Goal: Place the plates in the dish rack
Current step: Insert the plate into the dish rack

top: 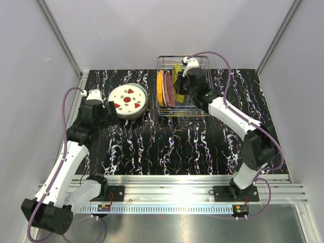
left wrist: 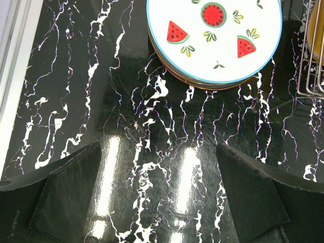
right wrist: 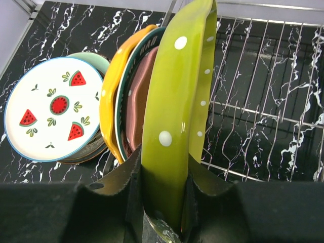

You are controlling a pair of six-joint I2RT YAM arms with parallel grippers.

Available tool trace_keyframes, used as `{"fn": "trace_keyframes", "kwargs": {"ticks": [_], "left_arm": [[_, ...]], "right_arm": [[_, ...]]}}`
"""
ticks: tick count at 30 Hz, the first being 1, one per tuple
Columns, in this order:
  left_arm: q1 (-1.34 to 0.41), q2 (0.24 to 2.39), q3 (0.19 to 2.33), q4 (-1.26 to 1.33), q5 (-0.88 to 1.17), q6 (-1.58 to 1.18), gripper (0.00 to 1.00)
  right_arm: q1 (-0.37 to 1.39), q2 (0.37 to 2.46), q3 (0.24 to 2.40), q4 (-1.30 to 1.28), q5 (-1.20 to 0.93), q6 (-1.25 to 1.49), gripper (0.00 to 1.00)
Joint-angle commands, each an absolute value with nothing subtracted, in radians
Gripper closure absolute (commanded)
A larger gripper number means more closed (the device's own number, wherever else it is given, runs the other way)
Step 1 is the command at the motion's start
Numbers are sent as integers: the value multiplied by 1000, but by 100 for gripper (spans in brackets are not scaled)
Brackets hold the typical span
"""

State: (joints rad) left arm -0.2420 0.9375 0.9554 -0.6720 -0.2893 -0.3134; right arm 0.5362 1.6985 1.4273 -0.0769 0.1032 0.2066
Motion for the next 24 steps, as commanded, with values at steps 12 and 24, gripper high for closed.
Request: {"fn": "trace_keyframes", "kwargs": {"ticks": [12,24], "left_arm": [[-239,925,954,-620,-293,-305,1],[-239,920,954,-618,-287,-305,1]], "right_arm": [[515,1700,1500,110,72,262,99],[514,1750,1491,110,81,275,99]]}}
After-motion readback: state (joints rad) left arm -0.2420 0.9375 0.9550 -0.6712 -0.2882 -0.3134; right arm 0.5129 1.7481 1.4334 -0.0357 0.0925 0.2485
